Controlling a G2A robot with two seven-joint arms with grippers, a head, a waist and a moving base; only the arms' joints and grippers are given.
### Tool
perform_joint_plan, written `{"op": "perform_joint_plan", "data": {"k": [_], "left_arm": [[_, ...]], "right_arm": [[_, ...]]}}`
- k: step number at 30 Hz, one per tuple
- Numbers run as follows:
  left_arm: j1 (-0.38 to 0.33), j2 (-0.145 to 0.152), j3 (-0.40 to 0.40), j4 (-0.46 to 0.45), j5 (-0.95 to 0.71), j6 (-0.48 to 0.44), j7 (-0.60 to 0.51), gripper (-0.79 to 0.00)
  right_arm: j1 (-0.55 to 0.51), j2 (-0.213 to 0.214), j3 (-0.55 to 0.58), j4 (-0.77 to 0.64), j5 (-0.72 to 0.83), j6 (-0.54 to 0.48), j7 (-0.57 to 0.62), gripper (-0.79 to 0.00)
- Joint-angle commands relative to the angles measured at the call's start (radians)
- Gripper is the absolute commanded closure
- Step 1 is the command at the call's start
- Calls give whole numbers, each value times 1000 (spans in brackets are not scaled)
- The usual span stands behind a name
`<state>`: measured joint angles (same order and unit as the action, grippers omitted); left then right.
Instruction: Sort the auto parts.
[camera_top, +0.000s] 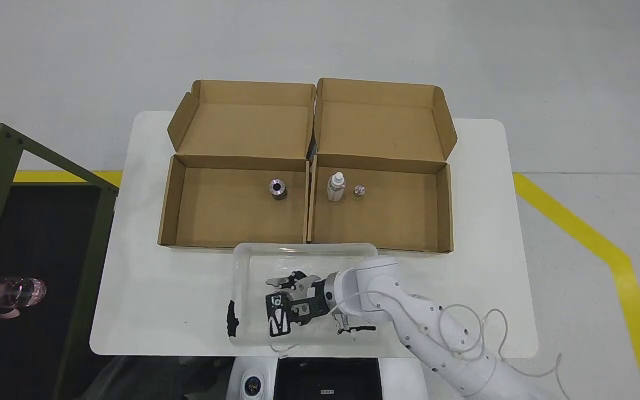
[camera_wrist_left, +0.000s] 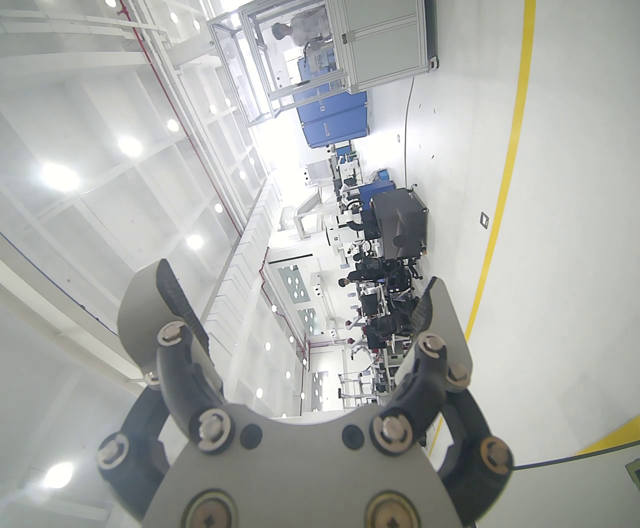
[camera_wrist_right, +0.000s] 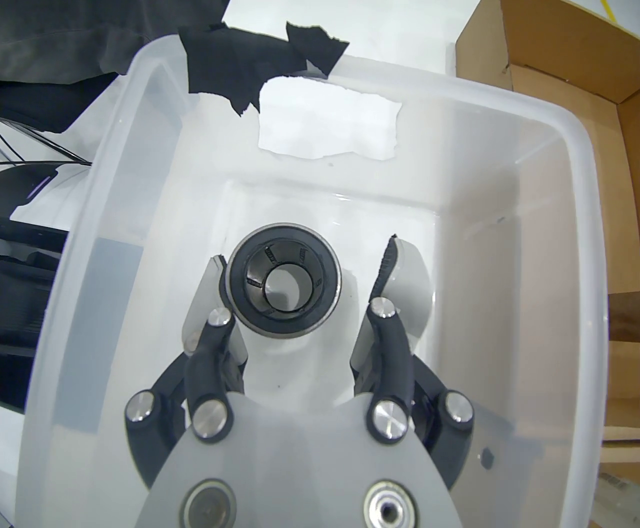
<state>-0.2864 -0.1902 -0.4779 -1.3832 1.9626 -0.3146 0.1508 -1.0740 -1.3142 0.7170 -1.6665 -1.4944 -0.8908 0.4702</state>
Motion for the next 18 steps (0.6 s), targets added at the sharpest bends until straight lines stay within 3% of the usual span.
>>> {"op": "perform_joint_plan", "data": {"k": [1,8,11,15,18], "left_arm": [[0,0,0,0,0,0,0,-785],[0,0,0,0,0,0,0,-785],[0,0,0,0,0,0,0,-785],[0,0,0,0,0,0,0,-785],[0,0,0,0,0,0,0,-785]], "right_arm": [[7,-2,-9,11,5,0,-6,-422],[20,-6,-28,35,16,0,-23,-314],[25,-7,-31,40,20,5,-36,-215],[31,-8,-32,36,28,10,-60,-18],[34,-8,-30,25,32,11,-78,0]]}}
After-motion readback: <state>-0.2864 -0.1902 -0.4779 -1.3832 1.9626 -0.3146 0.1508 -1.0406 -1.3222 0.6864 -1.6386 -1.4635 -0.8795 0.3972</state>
